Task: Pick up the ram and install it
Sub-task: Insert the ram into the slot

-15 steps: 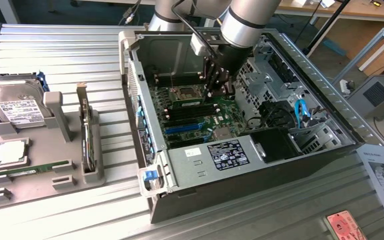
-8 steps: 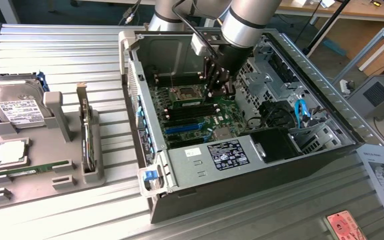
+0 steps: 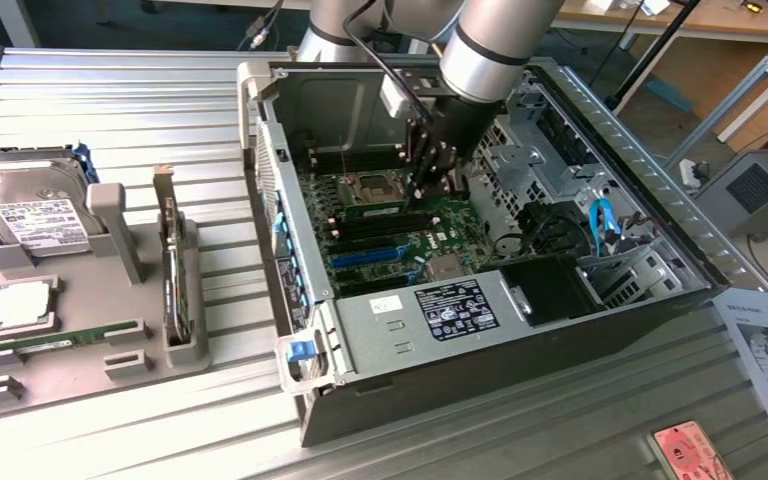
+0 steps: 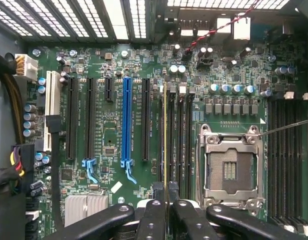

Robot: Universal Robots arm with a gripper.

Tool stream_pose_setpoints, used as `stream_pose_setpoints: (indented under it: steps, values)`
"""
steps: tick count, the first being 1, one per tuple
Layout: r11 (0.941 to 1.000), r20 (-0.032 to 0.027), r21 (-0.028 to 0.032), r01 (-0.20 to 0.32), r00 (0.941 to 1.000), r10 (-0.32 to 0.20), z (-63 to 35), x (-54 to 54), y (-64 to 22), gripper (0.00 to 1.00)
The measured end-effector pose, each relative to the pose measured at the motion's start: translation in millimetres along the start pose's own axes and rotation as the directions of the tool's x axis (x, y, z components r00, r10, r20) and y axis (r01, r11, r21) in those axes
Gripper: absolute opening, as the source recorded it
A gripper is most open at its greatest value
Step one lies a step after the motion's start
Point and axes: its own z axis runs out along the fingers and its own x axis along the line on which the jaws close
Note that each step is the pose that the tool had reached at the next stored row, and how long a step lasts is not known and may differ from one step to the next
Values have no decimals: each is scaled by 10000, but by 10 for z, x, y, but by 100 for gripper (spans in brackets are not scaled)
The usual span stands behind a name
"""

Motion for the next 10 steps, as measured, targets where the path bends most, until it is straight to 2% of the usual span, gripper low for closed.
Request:
stream_pose_setpoints:
  steps: [10]
  values:
    - [10000,-1,0,-12,10000,12,29,0,-2,12]
